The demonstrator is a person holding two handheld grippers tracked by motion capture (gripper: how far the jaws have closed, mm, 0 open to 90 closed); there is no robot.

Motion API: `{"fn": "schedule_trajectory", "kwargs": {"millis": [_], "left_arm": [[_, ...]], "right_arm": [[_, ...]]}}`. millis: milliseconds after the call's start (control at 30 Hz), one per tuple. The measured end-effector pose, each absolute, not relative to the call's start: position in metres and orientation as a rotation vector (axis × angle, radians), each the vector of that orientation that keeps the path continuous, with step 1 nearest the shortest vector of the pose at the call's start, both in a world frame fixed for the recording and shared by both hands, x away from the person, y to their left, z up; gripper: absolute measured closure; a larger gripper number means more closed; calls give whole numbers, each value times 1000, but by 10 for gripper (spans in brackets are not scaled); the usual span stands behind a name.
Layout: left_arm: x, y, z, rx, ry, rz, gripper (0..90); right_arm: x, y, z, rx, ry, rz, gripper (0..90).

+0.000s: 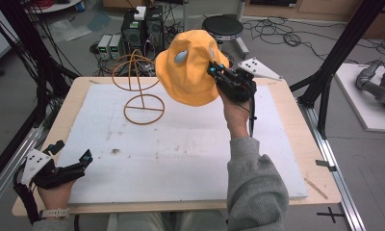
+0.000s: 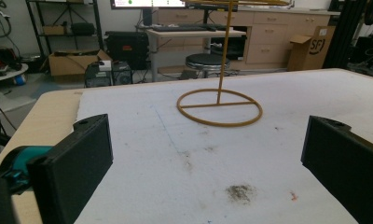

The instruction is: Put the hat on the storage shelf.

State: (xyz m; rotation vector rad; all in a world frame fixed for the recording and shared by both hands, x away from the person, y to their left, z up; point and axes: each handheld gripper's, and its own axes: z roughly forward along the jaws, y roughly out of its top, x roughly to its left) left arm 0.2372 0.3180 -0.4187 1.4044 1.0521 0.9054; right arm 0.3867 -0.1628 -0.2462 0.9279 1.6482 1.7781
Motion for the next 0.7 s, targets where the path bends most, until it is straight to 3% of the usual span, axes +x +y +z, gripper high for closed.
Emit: {"fn": "schedule_trajectory", "kwargs": {"millis": [700], "left_arm": [[236,324,-424,1401,1053,874,23]], "right_arm": [[421,-85,-219,874,1722,1869,876]]}}
